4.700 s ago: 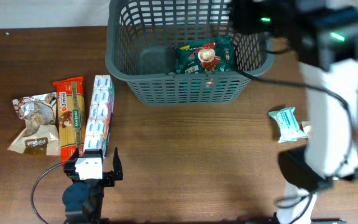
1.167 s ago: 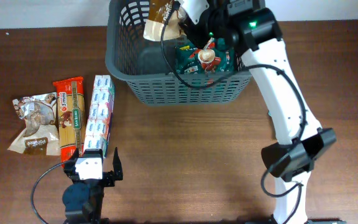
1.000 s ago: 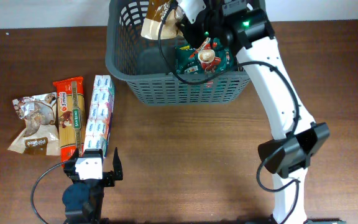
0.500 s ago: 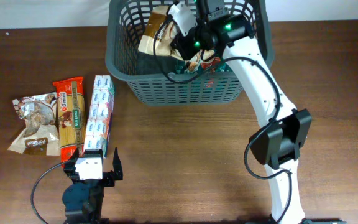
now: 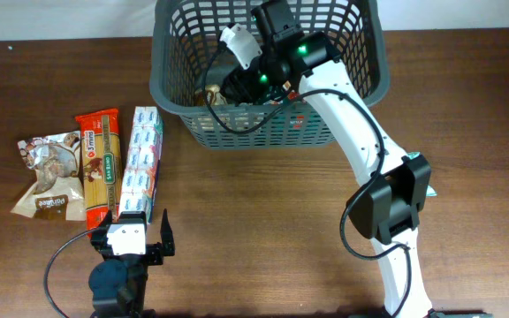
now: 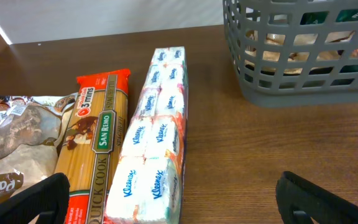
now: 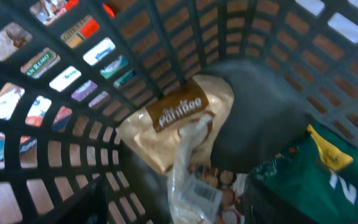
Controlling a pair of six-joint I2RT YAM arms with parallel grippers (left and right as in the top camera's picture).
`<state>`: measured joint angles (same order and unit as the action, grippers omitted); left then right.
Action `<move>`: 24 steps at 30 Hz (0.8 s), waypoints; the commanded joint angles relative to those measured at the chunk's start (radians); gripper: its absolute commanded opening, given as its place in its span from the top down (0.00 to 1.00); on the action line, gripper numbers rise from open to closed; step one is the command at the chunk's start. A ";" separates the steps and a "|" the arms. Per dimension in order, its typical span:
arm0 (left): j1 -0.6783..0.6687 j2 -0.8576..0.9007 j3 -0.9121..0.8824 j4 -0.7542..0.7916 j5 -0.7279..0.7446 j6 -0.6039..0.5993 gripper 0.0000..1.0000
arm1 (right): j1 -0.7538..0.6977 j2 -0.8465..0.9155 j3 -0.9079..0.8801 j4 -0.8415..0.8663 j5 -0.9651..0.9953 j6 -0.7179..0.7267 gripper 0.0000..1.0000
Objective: Pack container
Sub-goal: 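Move the PanTree bag into the basket and open the right gripper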
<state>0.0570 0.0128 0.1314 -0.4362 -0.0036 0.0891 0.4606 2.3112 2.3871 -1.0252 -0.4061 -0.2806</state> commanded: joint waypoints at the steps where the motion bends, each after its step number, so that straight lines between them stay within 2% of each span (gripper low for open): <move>1: -0.003 -0.007 -0.004 0.002 0.011 0.010 0.01 | -0.051 -0.069 0.101 -0.040 0.053 0.010 0.34; 7: -0.003 -0.006 -0.004 0.002 0.011 0.010 0.01 | -0.190 -0.177 0.285 -0.209 0.083 0.014 0.34; 9: -0.003 -0.006 -0.004 0.002 0.011 0.010 0.01 | -0.265 -0.225 0.316 -0.228 0.085 0.082 0.34; 12: -0.003 -0.006 -0.004 0.002 0.011 0.010 0.01 | -0.387 -0.306 0.315 -0.229 0.086 0.100 0.30; 14: -0.003 -0.006 -0.004 0.002 0.011 0.010 0.01 | -0.487 -0.352 0.310 -0.233 0.086 0.131 0.24; 16: -0.003 -0.006 -0.004 0.002 0.011 0.010 0.01 | -0.592 -0.392 0.274 -0.232 0.085 0.184 0.19; 18: -0.003 -0.006 -0.004 0.002 0.011 0.010 0.01 | -0.728 -0.427 0.179 -0.222 0.085 0.242 0.20; 21: -0.003 -0.006 -0.004 0.002 0.011 0.010 0.01 | -0.842 -0.431 0.025 -0.229 0.045 0.332 0.23; 24: -0.003 -0.007 -0.004 0.002 0.011 0.010 0.01 | -0.884 -0.427 -0.168 -0.259 -0.048 0.368 0.29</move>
<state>0.0570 0.0128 0.1314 -0.4362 -0.0036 0.0891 -0.3893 1.8244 2.4123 -1.2518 -0.3531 -0.0093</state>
